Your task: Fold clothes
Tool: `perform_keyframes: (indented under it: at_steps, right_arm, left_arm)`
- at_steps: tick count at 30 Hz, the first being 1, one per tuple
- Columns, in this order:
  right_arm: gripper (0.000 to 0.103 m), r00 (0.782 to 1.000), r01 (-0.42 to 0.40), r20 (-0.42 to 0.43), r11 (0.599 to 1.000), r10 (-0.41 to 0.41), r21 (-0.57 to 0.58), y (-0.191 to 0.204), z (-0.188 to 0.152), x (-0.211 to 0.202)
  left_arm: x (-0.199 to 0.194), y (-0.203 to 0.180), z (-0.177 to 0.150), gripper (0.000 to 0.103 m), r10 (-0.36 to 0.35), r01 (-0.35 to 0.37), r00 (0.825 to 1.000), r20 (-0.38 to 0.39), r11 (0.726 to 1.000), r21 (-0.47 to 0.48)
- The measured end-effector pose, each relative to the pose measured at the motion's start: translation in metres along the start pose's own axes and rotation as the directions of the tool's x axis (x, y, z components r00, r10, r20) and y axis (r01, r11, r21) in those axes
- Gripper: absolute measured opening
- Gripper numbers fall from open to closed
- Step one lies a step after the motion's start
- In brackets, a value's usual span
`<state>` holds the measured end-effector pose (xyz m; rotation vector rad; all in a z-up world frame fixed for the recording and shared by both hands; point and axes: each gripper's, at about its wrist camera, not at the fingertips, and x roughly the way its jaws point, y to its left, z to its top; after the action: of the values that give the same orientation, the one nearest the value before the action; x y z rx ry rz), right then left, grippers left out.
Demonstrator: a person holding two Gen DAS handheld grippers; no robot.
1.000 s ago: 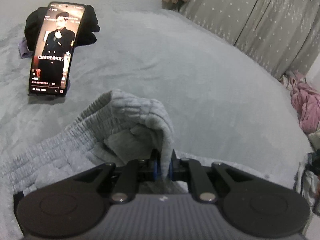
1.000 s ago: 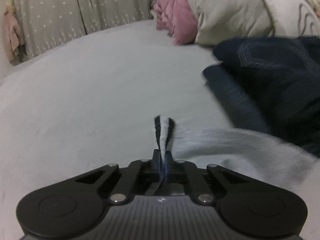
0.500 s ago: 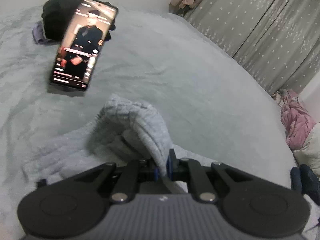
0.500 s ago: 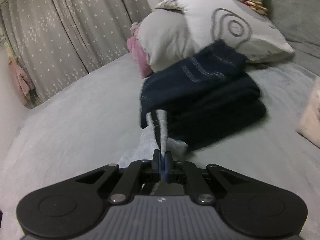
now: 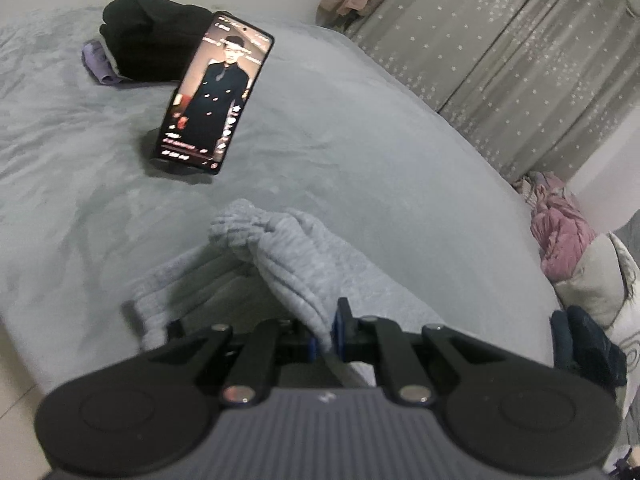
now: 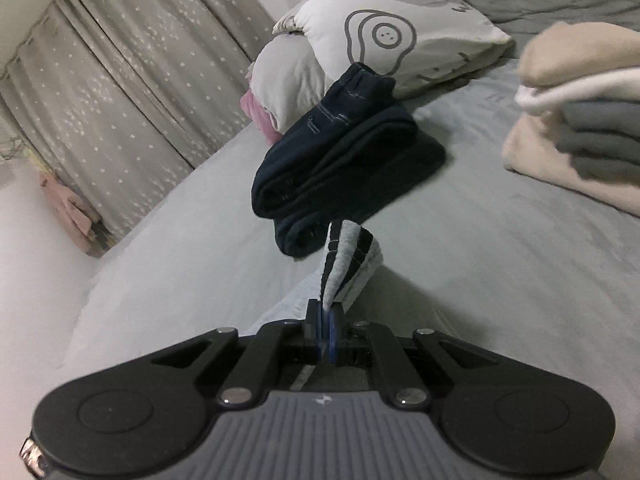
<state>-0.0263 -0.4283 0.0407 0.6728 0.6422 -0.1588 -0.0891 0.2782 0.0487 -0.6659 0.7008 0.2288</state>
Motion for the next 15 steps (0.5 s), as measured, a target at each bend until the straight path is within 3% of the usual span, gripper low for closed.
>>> perform_keyframes:
  at_steps: [10, 15]
  right_arm:
    - [0.003, 0.999, -0.041, 0.009, 0.997, 0.041, 0.065, -0.046, -0.049, -0.051]
    - [0.003, 0.998, 0.007, -0.063, 0.998, -0.003, 0.066, -0.069, -0.072, -0.049]
  left_arm:
    - [-0.024, 0.026, -0.021, 0.007, 0.011, -0.011, 0.999, -0.030, 1.000, 0.018]
    - [-0.001, 0.035, -0.032, 0.007, 0.104, -0.099, 0.991, -0.088, 0.993, 0.058]
